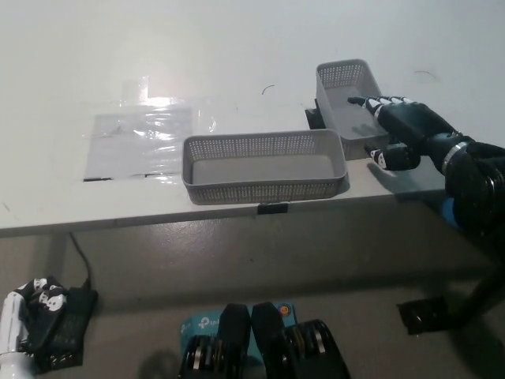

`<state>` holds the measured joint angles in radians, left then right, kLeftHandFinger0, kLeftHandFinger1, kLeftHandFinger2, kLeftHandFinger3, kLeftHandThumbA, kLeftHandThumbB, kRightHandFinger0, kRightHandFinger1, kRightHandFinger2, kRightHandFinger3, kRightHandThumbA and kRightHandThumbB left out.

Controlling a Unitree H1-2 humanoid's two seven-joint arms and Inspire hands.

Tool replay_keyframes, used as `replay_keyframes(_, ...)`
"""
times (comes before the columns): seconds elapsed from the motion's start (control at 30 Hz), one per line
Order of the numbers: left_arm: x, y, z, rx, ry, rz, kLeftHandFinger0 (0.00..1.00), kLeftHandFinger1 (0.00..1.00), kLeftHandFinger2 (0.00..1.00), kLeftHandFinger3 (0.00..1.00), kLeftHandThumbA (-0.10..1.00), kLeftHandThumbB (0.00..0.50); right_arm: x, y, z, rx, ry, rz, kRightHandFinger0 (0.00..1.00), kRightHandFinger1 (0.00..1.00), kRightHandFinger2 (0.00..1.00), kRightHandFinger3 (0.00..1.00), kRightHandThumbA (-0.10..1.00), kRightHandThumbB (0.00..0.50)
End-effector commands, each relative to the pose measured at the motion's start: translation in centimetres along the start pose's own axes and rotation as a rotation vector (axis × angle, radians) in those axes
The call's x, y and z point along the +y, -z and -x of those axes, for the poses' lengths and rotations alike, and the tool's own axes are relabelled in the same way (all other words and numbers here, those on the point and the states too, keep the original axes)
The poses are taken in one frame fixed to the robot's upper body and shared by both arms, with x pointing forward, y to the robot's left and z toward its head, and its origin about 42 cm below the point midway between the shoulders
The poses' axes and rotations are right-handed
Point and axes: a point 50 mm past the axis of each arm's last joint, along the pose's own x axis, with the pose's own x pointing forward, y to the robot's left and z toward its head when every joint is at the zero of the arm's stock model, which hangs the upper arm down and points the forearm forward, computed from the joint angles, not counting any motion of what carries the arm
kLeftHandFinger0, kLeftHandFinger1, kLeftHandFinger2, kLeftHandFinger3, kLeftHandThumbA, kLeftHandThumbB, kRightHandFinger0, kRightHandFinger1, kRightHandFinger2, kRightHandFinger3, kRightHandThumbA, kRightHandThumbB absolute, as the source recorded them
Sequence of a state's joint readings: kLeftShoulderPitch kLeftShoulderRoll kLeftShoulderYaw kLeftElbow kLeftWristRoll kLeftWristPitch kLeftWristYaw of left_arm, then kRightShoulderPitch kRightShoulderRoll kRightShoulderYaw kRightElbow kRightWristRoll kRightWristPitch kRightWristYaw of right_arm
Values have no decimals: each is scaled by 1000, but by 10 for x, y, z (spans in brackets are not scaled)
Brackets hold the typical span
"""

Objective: The robot uses its right hand to pick up the grey box kept on the middle on the desk and place it on top of another box next to it in a right angle

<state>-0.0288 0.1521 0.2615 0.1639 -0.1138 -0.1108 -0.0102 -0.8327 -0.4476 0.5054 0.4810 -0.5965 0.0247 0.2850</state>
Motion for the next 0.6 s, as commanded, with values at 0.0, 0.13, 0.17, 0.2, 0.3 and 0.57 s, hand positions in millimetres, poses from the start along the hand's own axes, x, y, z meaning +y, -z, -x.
replay_keyframes(0.0, 3, -15, -6, -82, 33, -24, 0, 0, 0, 232, 759, 500, -28, -3, -5, -40, 42, 118, 1000, 1000, 1000, 1000, 452, 386)
replay_keyframes(0.13, 3, -17, -8, -95, 33, -26, 0, 0, 0, 215, 767, 500, -13, -10, -7, -55, -14, 197, 1000, 1000, 1000, 1000, 525, 405)
replay_keyframes(0.17, 3, -20, -10, -102, 39, -27, 0, 0, 0, 227, 781, 488, -9, -13, -10, -63, -34, 245, 1000, 1000, 1000, 1000, 559, 404)
replay_keyframes(0.2, 3, -20, -10, -103, 40, -27, 0, 0, 0, 229, 783, 489, -8, -13, -10, -63, -36, 251, 1000, 1000, 1000, 1000, 562, 404)
replay_keyframes(0.3, 3, -21, -10, -112, 35, -41, 0, 0, 0, 235, 813, 483, 3, -16, -11, -47, -85, 327, 1000, 1000, 1000, 1000, 600, 416)
replay_keyframes(0.57, 5, -24, -11, -140, 52, -62, 0, 0, 0, 220, 864, 491, 22, -11, -15, 36, -141, 509, 1000, 1000, 1000, 1000, 443, 317)
